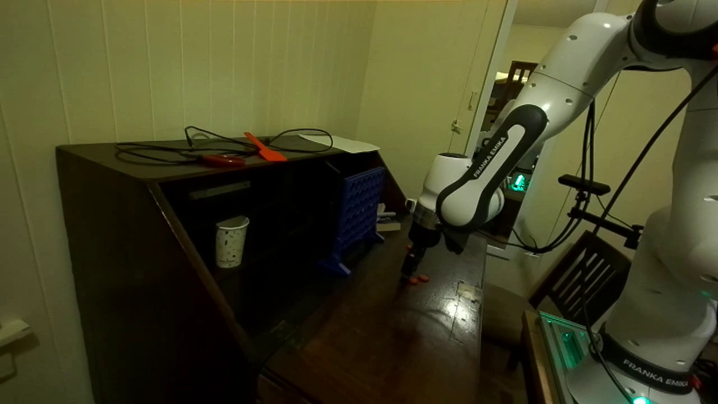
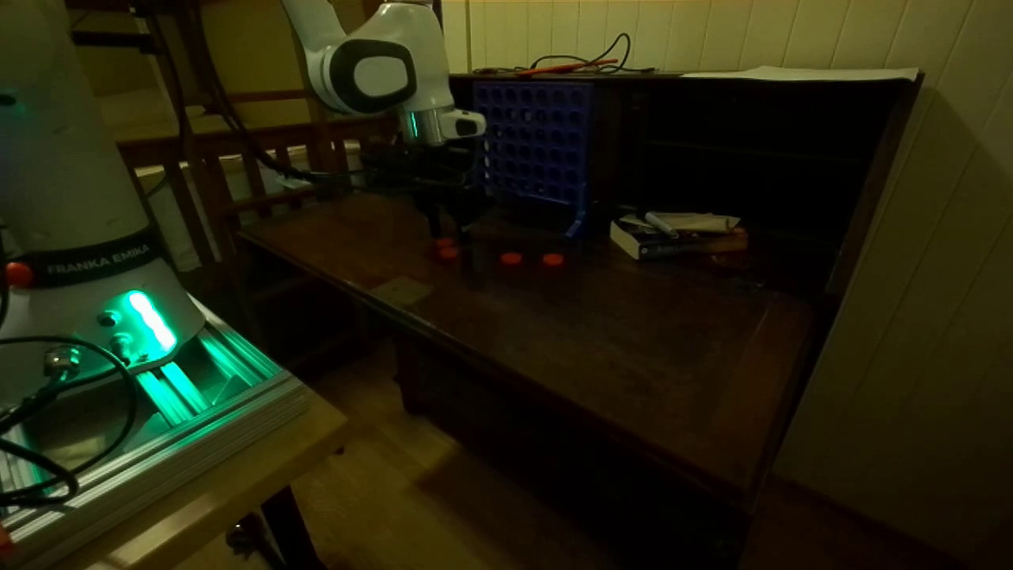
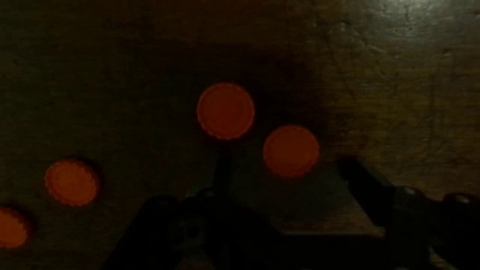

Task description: Pick up the orange object and put it in the blue object

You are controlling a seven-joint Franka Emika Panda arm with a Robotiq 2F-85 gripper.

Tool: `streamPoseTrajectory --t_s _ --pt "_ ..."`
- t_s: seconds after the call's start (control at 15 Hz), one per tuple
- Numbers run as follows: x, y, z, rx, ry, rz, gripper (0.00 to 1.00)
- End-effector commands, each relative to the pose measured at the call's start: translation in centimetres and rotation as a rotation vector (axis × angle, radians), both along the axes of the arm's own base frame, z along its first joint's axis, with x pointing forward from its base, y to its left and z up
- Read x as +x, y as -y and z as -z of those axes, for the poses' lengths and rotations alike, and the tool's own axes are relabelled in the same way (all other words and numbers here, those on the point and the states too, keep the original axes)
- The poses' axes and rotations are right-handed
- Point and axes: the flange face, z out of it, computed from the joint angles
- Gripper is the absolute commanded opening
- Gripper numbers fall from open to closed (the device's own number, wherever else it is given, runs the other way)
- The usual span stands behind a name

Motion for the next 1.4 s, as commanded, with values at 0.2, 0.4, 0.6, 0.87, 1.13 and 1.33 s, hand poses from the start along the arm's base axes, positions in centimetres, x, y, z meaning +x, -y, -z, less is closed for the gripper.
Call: streamPoseTrajectory --t_s 0.2,0.4,0.6,0.87,1.13,1.33 --pt "-0.2 -0.4 -0.8 -0.023 -0.041 -0.017 0.61" --pt "-0.2 -0.6 -0.9 -0.024 -0.046 -0.020 0.34" --pt "-0.1 -0.7 -1.0 -0.025 -0.044 -0.021 0.25" --pt "0.0 -0.6 -1.0 -0.026 -0.045 -0.017 0.11" --pt "-0.1 -0.6 -1.5 -0.020 -0.030 -0.002 0.10" --pt "-0.4 -0.5 -2.9 -0.020 0.010 0.016 0.10"
